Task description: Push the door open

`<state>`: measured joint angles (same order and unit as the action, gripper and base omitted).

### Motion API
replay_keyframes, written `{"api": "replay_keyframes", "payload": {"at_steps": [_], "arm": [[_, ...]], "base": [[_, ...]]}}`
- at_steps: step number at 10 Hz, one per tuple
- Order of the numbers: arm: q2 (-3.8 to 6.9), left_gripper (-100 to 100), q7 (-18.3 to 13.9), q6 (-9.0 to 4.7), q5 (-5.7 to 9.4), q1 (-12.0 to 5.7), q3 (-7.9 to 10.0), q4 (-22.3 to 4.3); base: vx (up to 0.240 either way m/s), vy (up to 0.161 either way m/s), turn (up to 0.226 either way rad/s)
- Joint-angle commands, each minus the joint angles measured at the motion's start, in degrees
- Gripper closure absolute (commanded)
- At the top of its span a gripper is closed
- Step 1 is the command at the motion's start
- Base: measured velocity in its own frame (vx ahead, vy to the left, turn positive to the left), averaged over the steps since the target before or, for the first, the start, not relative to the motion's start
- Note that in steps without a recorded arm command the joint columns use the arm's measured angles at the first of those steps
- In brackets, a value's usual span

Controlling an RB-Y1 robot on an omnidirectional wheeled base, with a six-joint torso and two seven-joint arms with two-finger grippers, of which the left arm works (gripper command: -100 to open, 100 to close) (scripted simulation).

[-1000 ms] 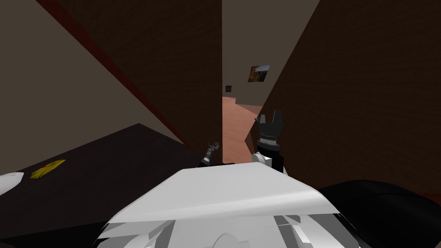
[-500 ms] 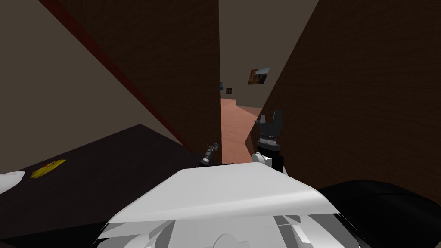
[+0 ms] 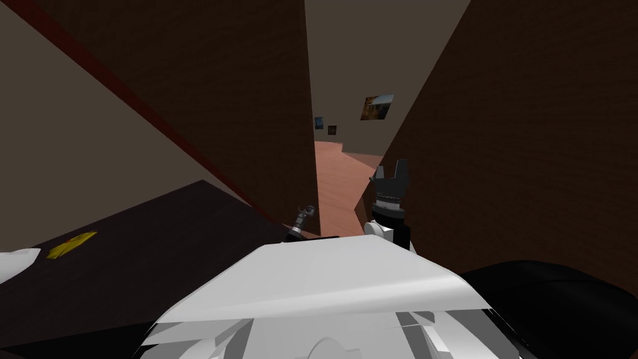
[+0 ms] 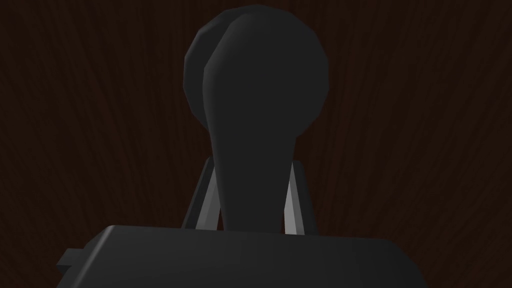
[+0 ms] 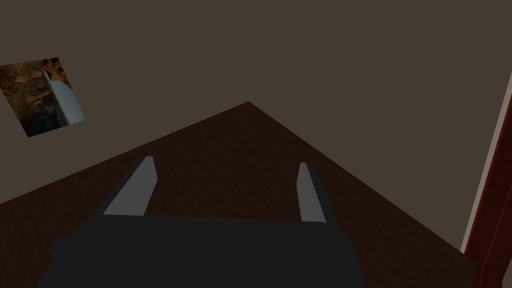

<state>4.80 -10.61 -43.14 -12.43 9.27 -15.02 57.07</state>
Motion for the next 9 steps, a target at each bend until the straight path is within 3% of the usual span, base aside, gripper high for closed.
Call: {"api": "replay_keyframes", "payload": {"at_steps": [1,9], "arm": [[0.01,100,0.62,-0.14,0.69,-0.93,1.64,-0.41],[-1.08,100,2.89,0.34,3.01,-2.79,6.36,-2.44]], "base": [[0.112,-0.107,0.045],[0.107,-0.101,0.048]]}}
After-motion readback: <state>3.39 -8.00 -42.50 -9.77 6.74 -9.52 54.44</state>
